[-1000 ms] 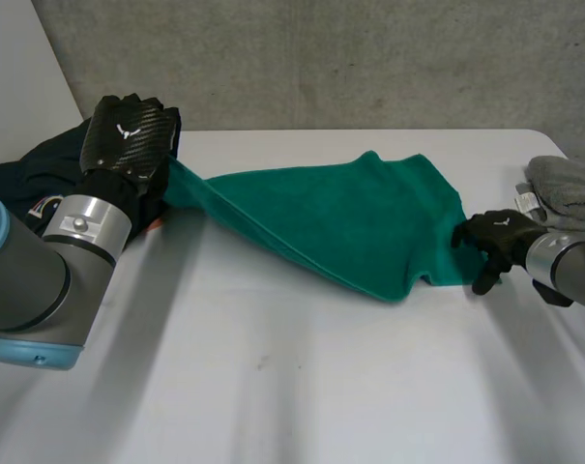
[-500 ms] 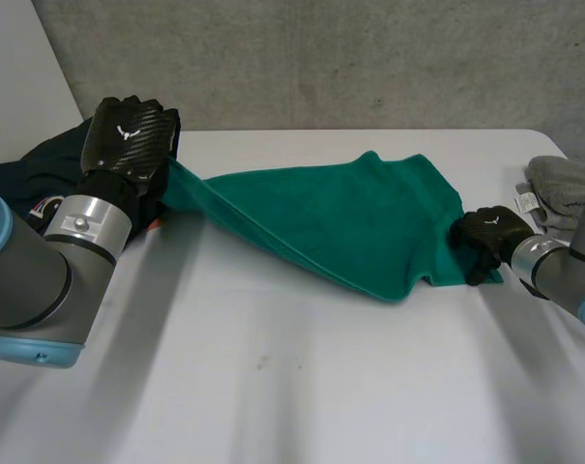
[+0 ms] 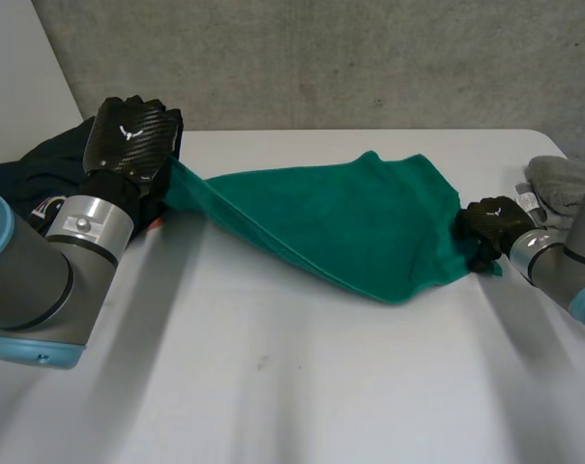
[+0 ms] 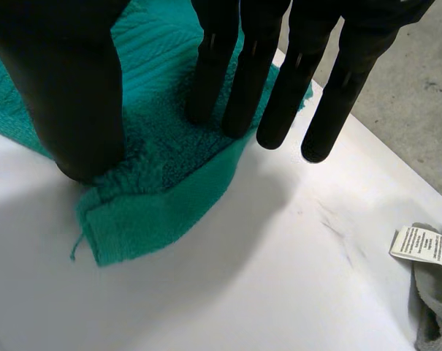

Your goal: Fold the laundry.

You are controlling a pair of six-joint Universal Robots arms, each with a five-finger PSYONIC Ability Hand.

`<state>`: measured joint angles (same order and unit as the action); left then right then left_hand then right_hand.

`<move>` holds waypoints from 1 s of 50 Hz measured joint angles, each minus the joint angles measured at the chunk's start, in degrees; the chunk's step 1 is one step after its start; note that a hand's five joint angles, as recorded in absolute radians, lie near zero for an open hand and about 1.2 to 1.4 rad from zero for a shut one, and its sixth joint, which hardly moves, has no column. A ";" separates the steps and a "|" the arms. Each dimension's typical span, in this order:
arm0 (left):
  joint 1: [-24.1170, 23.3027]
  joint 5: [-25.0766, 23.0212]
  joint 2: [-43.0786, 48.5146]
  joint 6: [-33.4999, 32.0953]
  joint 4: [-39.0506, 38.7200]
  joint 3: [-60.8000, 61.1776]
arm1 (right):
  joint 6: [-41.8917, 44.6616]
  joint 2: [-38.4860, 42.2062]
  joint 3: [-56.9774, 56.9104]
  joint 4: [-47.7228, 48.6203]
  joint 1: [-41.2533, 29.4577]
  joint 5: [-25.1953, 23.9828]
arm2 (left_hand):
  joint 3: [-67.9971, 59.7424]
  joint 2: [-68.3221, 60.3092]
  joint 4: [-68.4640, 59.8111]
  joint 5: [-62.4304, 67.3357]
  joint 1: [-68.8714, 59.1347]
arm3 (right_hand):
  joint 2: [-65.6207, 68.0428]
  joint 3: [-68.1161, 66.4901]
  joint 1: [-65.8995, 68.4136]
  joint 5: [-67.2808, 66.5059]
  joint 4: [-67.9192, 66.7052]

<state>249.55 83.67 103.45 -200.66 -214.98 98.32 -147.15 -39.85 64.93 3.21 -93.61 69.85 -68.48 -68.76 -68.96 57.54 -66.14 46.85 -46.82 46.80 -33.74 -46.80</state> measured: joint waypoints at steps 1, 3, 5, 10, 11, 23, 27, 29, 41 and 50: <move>0.00 0.00 0.00 0.00 0.00 0.01 | -0.01 0.22 -0.19 0.06 0.00 0.01 | 0.00 0.00 0.00 0.00 0.00 | 2.29 -2.22 2.54 -1.19 -2.23; 0.01 0.00 0.00 0.00 0.00 0.02 | -0.05 0.55 -0.52 0.24 0.00 0.07 | 0.00 0.00 0.00 0.00 0.00 | 8.75 -8.63 9.01 -4.67 -8.61; 0.03 0.01 0.00 0.00 0.00 0.03 | -0.11 0.68 -0.78 0.63 -0.01 0.28 | 0.00 0.00 0.00 0.00 0.00 | 17.39 -17.07 16.84 -12.77 -17.21; 0.03 0.07 -0.02 0.00 0.01 0.01 | -0.17 -0.78 -0.93 1.54 -0.03 1.09 | 0.00 0.00 0.00 0.00 0.00 | 20.44 -21.01 18.66 -20.98 -21.54; 0.04 0.10 -0.03 0.00 0.03 -0.04 | -0.12 -2.00 -0.77 1.82 -0.01 1.42 | 0.00 0.00 0.00 0.00 0.00 | 20.43 -21.08 18.66 -20.99 -21.62; 0.95 0.46 -5.56 -0.43 8.25 -0.60 | 2.47 -20.15 5.43 -3.76 1.04 2.23 | 0.00 0.00 0.00 0.00 0.00 | 20.43 -21.08 18.66 -20.99 -21.72; 2.36 0.48 -10.16 -0.74 16.61 0.24 | 9.19 -26.45 9.27 -13.52 3.28 2.29 | 0.00 0.00 0.00 0.00 0.00 | 20.43 -21.08 18.66 -20.99 -21.72; 3.35 0.46 -12.94 -1.04 22.30 1.22 | 15.00 -29.26 11.98 -20.18 5.20 2.58 | 0.00 0.00 0.00 0.00 0.00 | 20.43 -21.08 18.66 -20.99 -21.72; 7.63 -0.15 -22.44 -15.74 50.10 11.79 | 39.75 -37.32 27.88 -37.27 14.58 4.89 | 0.00 0.00 0.00 0.00 0.00 | 20.43 -21.09 18.66 -21.00 -21.73; 6.78 0.20 -9.38 -19.31 36.24 7.76 | 29.19 -29.42 21.29 -25.72 10.23 5.99 | 0.00 0.00 -0.01 0.00 0.00 | 20.43 -21.09 18.66 -21.01 -21.73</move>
<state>256.33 83.87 94.07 -219.96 -178.74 106.08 -117.95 -69.27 86.22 -22.50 -83.38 75.84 -68.48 -68.76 -68.97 57.54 -66.14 67.28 -67.92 65.46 -54.75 -68.53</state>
